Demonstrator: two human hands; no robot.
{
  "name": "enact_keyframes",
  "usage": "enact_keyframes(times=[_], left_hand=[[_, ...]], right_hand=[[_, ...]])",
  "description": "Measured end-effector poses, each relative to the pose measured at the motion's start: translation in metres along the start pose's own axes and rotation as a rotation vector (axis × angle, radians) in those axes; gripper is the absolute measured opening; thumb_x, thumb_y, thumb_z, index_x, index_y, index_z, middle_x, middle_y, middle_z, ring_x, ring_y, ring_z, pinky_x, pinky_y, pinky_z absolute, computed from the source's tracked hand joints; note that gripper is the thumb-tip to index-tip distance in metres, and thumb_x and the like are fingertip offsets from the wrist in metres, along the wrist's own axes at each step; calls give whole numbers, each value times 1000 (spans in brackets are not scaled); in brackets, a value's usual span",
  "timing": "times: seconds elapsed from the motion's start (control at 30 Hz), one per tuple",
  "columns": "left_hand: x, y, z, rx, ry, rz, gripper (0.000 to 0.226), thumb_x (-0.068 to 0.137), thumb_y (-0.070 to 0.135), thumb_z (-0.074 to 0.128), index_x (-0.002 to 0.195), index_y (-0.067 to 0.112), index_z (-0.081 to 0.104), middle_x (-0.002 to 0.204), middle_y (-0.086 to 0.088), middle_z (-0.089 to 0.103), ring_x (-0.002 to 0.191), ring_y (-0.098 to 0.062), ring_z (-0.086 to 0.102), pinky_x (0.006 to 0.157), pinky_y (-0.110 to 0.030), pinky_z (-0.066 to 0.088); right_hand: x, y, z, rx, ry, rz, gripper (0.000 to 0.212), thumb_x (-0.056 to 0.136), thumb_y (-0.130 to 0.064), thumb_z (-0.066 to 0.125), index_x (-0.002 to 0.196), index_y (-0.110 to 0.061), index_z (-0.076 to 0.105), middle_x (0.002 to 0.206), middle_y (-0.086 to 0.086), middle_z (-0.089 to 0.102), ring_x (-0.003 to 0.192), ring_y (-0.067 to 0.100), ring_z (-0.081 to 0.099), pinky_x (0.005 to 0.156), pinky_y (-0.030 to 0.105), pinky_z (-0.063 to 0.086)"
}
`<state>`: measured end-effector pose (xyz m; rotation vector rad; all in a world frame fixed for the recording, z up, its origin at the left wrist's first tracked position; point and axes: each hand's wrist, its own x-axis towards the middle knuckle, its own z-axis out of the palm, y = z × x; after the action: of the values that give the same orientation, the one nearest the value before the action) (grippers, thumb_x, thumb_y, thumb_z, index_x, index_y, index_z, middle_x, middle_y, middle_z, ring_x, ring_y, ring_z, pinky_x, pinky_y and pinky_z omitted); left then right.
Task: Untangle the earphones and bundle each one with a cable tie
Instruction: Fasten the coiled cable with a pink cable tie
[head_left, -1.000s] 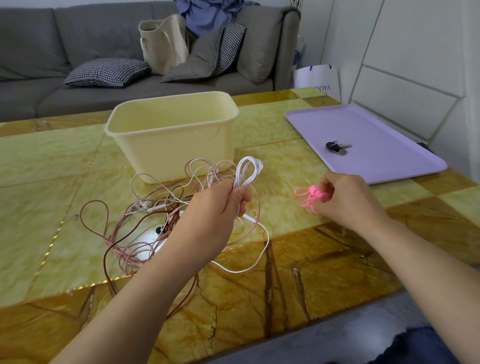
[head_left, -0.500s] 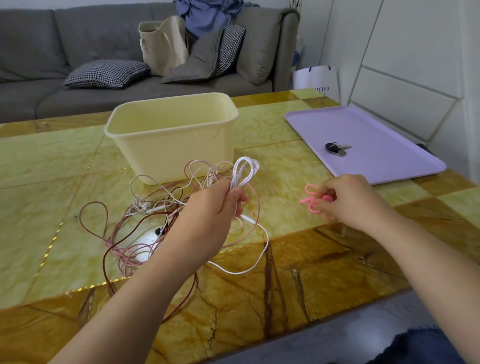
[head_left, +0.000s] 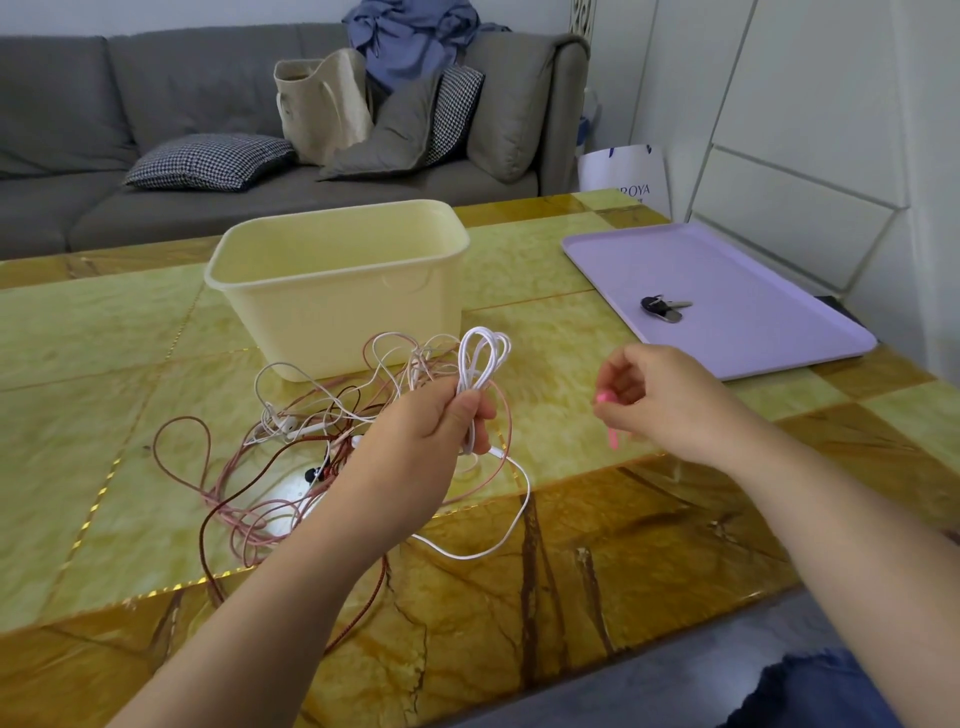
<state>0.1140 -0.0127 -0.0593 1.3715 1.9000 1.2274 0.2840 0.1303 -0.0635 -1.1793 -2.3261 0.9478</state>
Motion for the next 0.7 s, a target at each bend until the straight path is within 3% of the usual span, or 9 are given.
enact_keyframes(times=[0.1, 0.23, 0.33, 0.47, 0.6, 0.63, 0.7], left_hand=[[2, -1, -1, -53, 8, -26, 31, 101, 25, 37, 84, 21, 63, 65, 11, 62, 72, -2, 57, 65, -6, 41], [3, -4, 1, -132, 33, -73, 32, 101, 26, 37, 83, 21, 64, 62, 14, 62, 77, -13, 61, 67, -9, 41], [5, -7, 0, -152, 82, -103, 32, 100, 25, 39, 80, 20, 64, 62, 13, 63, 78, -18, 64, 80, -23, 47], [5, -5, -6, -124, 198, -100, 32, 100, 26, 41, 82, 20, 67, 73, 3, 70, 72, -16, 62, 69, -23, 46], [4, -2, -12, -114, 239, -85, 33, 100, 27, 40, 82, 20, 67, 81, -8, 70, 80, -28, 64, 75, -42, 49], [4, -3, -14, -106, 242, -82, 34, 100, 27, 40, 84, 16, 67, 81, -10, 70, 79, -30, 63, 74, -42, 49], [4, -4, -17, -76, 248, -68, 35, 100, 28, 39, 83, 13, 65, 77, -12, 67, 64, -19, 56, 63, -29, 44]], right_hand=[[1, -12, 4, 219, -56, -6, 17, 78, -10, 74, 89, -18, 63, 87, -3, 73, 81, 8, 68, 64, 16, 49], [-6, -37, 16, 483, -135, -121, 20, 72, -6, 78, 85, -16, 69, 87, 2, 75, 77, 7, 69, 74, 15, 52], [-6, -49, 25, 540, -178, -168, 20, 72, -6, 77, 88, -16, 70, 80, 0, 74, 77, 9, 70, 74, 16, 52], [-2, -62, 35, 638, -172, -207, 21, 74, 1, 75, 92, -7, 69, 86, 5, 73, 77, 11, 69, 72, 18, 54], [1, -70, 42, 623, -138, -251, 21, 75, 0, 74, 92, -10, 70, 87, 3, 74, 80, 13, 71, 73, 21, 55], [1, -73, 44, 610, -125, -262, 21, 74, -1, 75, 92, -11, 71, 88, 4, 75, 80, 15, 71, 74, 24, 56], [1, -78, 48, 565, -83, -285, 19, 73, -4, 77, 89, -13, 71, 84, 5, 75, 79, 18, 72, 77, 30, 58]])
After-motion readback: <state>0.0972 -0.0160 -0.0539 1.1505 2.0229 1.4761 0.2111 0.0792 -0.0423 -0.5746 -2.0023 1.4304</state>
